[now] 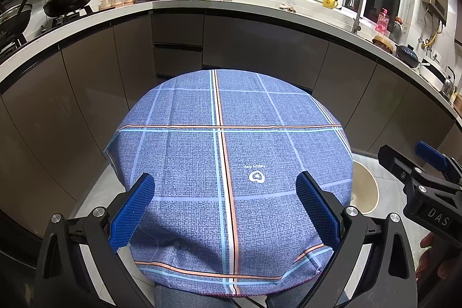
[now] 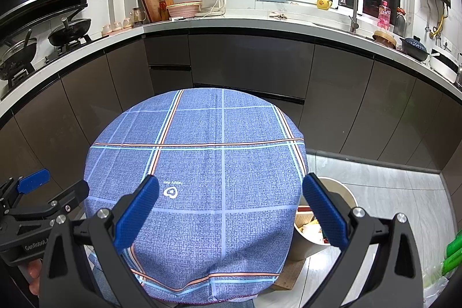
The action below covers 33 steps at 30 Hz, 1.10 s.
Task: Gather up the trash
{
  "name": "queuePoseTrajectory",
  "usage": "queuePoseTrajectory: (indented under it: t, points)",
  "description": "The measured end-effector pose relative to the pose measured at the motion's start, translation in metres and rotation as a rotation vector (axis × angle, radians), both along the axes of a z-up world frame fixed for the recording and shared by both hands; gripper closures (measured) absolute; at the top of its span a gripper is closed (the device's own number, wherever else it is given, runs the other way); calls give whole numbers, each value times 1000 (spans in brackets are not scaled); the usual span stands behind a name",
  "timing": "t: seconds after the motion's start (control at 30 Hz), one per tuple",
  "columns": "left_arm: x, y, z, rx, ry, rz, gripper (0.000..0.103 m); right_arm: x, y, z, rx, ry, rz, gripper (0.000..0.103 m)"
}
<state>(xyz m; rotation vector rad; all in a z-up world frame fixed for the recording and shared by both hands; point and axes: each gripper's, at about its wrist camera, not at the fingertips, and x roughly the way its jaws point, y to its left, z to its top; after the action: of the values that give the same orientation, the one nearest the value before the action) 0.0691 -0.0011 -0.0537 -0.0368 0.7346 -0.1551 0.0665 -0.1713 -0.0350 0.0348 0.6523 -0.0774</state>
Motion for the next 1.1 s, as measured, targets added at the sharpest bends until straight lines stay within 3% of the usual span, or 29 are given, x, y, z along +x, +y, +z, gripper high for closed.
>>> queuePoseTrajectory:
  t: [1.1]
  points:
    - [3, -3, 2, 4, -6, -13, 8, 1, 1, 0, 2, 1, -2, 3]
